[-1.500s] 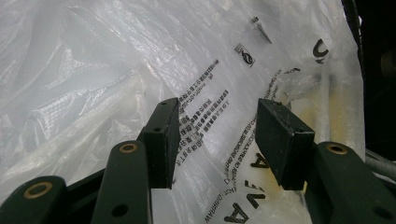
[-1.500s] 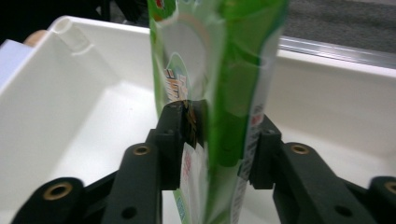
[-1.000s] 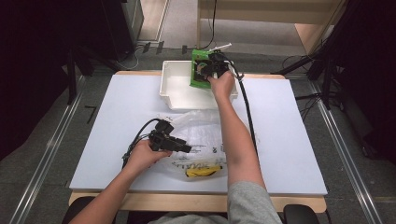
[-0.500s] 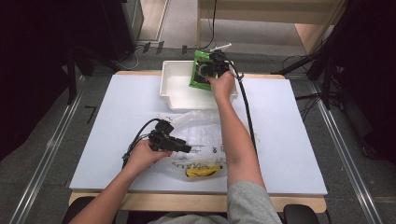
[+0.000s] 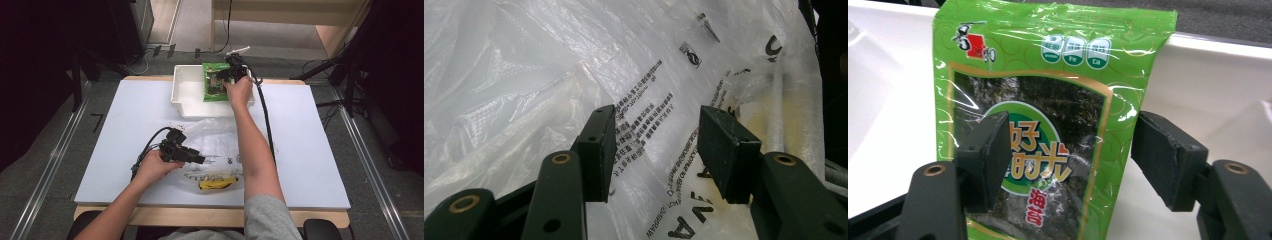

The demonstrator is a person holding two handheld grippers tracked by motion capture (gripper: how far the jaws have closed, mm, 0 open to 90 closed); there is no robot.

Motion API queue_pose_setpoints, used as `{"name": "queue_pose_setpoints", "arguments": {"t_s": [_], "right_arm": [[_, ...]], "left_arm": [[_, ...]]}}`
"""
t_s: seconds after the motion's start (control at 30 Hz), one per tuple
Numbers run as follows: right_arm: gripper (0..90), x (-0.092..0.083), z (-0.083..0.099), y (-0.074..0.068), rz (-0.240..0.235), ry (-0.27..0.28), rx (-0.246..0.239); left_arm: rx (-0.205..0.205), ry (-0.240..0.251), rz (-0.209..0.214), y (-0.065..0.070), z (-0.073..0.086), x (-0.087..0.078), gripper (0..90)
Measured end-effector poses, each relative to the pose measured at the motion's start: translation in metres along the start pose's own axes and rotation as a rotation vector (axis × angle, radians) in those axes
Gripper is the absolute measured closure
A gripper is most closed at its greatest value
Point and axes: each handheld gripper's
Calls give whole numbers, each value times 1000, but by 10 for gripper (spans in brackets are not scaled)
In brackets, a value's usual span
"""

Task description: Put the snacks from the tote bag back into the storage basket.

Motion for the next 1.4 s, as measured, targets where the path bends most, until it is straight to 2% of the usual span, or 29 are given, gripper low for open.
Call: {"name": "queue_pose_setpoints", "arguments": {"t_s": [0.63,0.87,1.13,1.4], "right_arm": [[358,-23,2,-3,-50,28,18],[360,-30,2,-5,-54,32,8],[364,-39,7,-13,-64,25,-33],[371,-49,14,-20,-104,28,-47]], "left_arm": [[11,18,-15,0,-1,-3,509],[7,23,-16,0,-1,-4,508],[13,20,-26,0,-2,-4,506],[17,20,-31,1,-2,-5,504]]}}
Point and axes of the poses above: each handheld gripper's, and its own axes: x roughly forward along the jaws, z roughly out of its underside, y roughly to its right, and after that the axes turned 9 degrees about x, right-handed
